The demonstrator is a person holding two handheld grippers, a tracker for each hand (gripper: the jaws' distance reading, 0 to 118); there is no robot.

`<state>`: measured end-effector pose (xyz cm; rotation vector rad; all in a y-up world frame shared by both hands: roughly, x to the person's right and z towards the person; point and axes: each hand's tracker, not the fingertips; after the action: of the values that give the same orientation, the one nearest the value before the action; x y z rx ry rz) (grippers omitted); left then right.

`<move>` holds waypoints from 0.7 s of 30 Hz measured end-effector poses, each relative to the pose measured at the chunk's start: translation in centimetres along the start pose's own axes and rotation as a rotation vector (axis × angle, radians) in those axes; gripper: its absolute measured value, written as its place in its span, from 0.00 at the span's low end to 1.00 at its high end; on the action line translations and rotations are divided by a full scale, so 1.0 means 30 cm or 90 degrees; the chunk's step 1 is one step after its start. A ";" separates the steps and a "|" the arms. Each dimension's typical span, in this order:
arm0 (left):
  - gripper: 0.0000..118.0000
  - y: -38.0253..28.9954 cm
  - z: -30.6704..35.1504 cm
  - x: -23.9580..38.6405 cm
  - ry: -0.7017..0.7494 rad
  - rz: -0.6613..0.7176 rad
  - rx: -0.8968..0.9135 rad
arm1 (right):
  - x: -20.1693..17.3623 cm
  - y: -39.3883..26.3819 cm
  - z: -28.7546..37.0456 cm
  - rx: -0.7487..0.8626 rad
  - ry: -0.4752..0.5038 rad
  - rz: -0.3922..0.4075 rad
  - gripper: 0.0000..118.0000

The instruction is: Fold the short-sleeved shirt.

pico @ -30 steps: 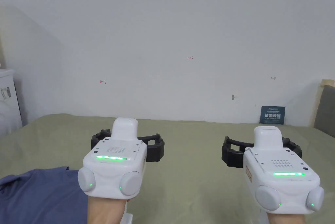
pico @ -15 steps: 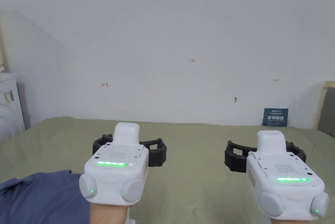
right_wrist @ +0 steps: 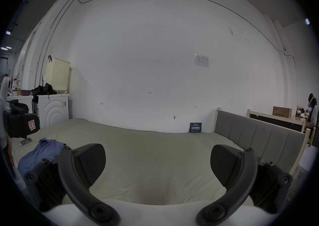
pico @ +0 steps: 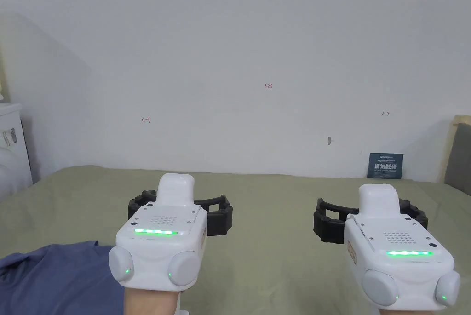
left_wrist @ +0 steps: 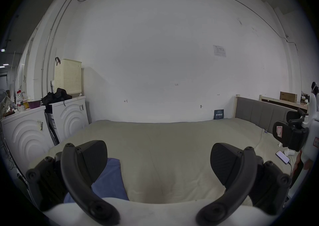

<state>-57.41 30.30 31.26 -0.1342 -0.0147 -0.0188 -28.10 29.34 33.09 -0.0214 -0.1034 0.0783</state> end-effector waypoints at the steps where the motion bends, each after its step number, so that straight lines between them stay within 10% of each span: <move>1: 1.00 0.000 0.000 0.000 -0.001 0.001 0.000 | 0.000 0.000 0.000 0.001 0.001 0.000 1.00; 21: 1.00 0.001 0.006 0.003 0.002 0.000 0.002 | -0.001 0.002 0.008 0.008 0.004 0.004 1.00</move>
<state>-57.34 30.34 31.43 -0.1304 -0.0122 -0.0195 -28.18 29.41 33.34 -0.0096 -0.0962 0.0857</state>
